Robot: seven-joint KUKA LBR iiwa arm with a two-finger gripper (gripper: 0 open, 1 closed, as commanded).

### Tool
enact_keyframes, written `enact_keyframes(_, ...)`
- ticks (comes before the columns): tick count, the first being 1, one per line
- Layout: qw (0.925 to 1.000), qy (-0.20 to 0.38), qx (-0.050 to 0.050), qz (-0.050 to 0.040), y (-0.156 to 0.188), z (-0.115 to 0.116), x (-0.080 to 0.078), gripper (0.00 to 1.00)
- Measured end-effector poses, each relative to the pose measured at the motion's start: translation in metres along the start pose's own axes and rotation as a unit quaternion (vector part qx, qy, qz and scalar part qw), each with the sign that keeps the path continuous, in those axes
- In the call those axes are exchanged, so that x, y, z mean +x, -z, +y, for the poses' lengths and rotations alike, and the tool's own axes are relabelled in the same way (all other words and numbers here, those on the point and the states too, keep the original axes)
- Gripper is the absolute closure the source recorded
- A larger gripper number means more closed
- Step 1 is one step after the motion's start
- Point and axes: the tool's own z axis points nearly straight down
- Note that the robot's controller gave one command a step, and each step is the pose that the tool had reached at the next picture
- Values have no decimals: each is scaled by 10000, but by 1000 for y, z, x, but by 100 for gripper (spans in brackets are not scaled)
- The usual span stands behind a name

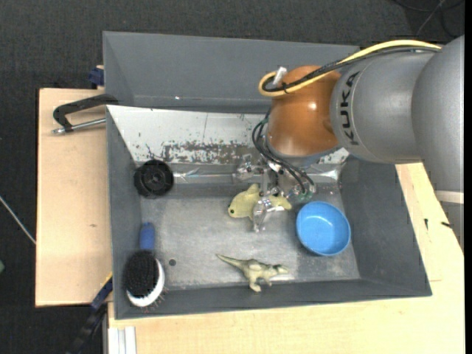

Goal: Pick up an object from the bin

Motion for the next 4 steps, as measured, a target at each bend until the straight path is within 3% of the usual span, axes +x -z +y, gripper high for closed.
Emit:
enact_keyframes(1, 10000, -10, -7, 8, 2, 0, -2, 0)
enact_keyframes(2, 10000, -10, -3, -41, 4, 0, -5, 100)
enact_keyframes(3, 10000, -16, -7, -3, 17, 1, -7, 100)
enact_keyframes(4, 10000, -20, 6, -38, 107, 1, -11, 100)
